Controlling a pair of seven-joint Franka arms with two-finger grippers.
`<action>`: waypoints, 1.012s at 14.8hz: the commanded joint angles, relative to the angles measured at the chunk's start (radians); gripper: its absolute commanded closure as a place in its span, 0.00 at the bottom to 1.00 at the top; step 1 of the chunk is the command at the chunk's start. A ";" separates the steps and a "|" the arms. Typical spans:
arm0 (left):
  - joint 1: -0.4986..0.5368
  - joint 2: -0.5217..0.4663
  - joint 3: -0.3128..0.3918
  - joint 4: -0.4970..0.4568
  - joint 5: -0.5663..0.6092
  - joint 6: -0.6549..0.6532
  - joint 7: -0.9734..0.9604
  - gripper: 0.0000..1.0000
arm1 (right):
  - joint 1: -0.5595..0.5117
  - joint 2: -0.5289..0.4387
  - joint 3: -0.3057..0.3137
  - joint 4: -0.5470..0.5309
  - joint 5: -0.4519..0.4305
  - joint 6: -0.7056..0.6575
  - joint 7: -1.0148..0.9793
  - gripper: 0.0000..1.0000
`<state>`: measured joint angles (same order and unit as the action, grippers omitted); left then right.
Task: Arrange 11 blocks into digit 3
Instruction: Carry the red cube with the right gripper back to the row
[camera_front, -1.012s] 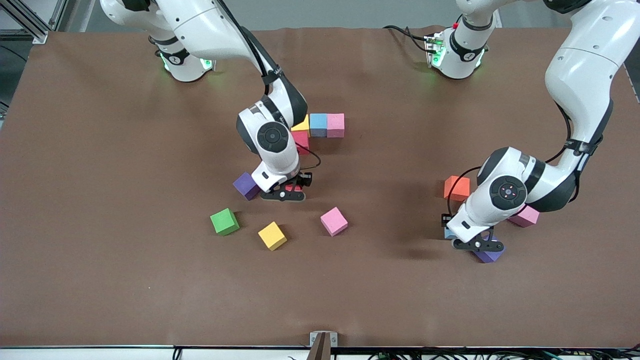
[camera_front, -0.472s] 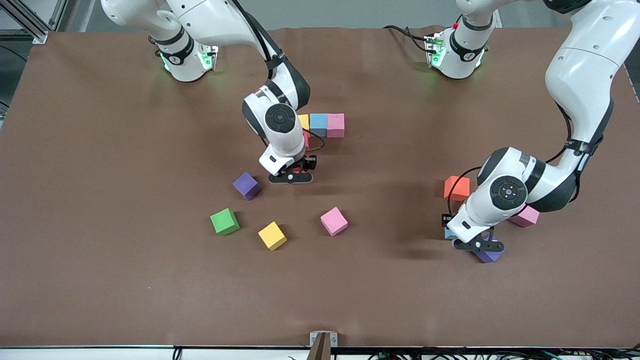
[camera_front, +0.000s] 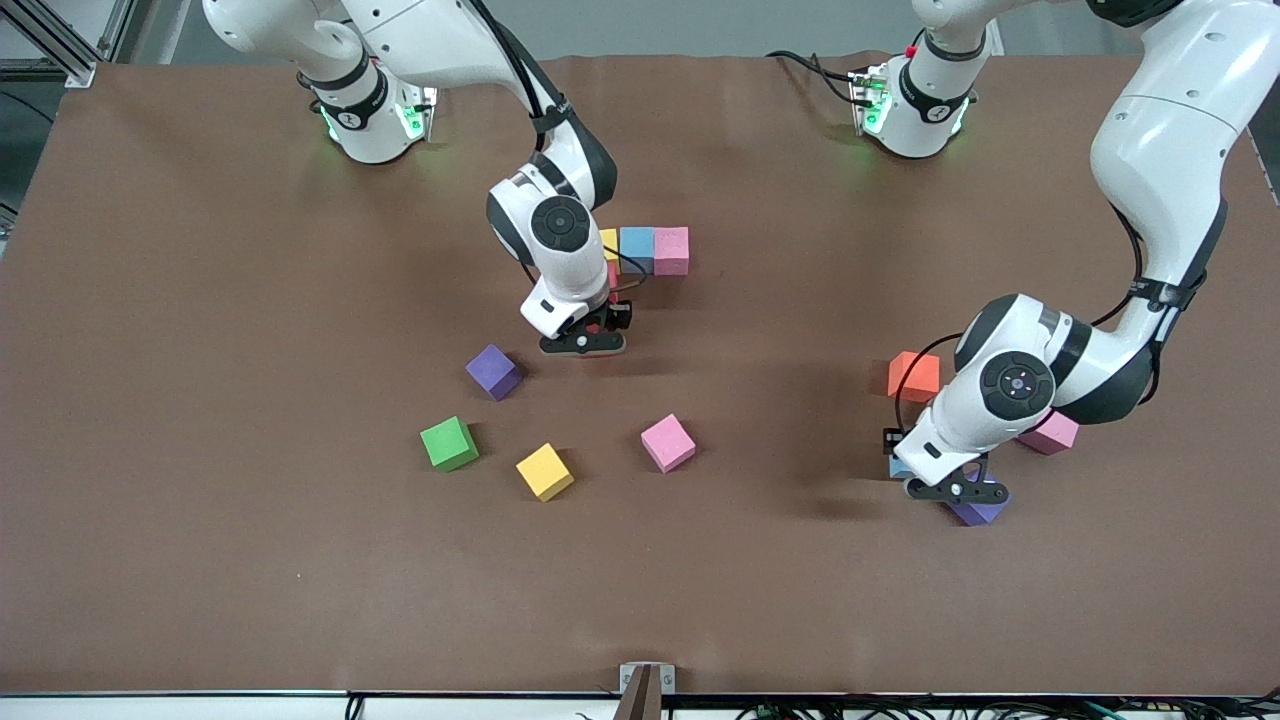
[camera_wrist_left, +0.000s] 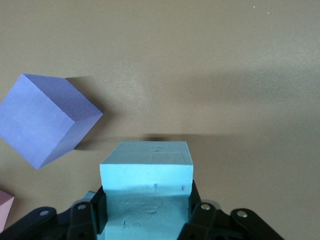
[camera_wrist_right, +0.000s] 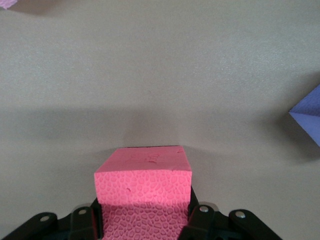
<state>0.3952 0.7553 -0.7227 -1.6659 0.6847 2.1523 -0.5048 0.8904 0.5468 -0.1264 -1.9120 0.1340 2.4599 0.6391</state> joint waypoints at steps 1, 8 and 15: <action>0.002 -0.019 -0.004 -0.005 0.003 -0.015 -0.011 0.54 | 0.010 -0.050 -0.001 -0.067 0.009 0.036 0.013 0.99; -0.004 -0.019 -0.004 -0.005 0.001 -0.015 -0.029 0.54 | 0.024 -0.050 0.001 -0.081 0.007 0.051 0.066 0.99; -0.015 -0.019 -0.014 -0.006 0.001 -0.015 -0.090 0.54 | 0.039 -0.054 0.001 -0.096 0.009 0.045 0.067 0.99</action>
<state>0.3870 0.7553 -0.7283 -1.6658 0.6847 2.1523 -0.5646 0.9146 0.5341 -0.1240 -1.9561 0.1345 2.5016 0.6931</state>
